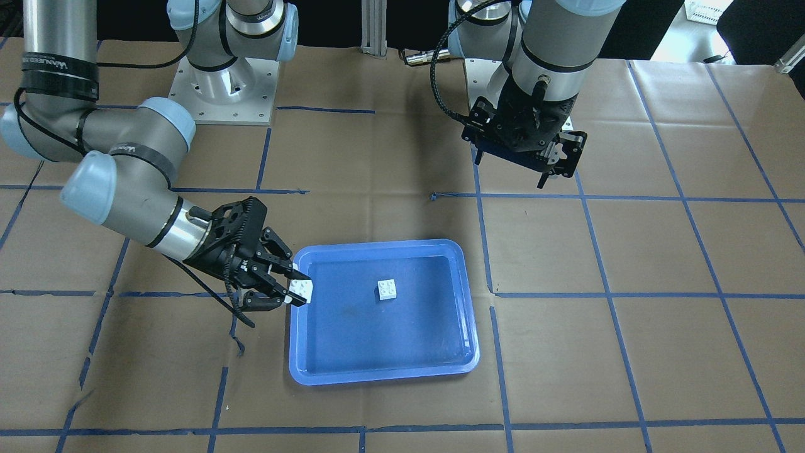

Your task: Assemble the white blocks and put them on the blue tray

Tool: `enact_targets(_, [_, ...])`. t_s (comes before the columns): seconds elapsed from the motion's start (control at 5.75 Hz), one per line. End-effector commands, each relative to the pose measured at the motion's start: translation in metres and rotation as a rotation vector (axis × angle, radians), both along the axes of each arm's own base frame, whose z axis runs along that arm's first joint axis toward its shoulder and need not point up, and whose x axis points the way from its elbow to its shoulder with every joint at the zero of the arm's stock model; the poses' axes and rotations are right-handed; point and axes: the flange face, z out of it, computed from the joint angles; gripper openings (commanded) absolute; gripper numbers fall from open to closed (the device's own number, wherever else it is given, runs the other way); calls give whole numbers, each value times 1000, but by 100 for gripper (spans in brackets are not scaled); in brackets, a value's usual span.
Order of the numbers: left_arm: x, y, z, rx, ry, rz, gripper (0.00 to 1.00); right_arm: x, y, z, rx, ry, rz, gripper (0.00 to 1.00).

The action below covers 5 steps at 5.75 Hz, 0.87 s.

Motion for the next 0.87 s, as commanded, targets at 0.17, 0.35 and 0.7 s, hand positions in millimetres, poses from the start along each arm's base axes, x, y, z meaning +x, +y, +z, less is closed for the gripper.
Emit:
enact_targets(0.17, [24,4,21,-45,54,304,100,36,0,-64,80,3,-8,20])
enact_targets(0.35, [24,6,23,-50,54,332,100,51,10,-84,110,9,23,21])
enact_targets(0.7, [25,9,25,-57,55,343,100,71,19,-104,132,48,60,21])
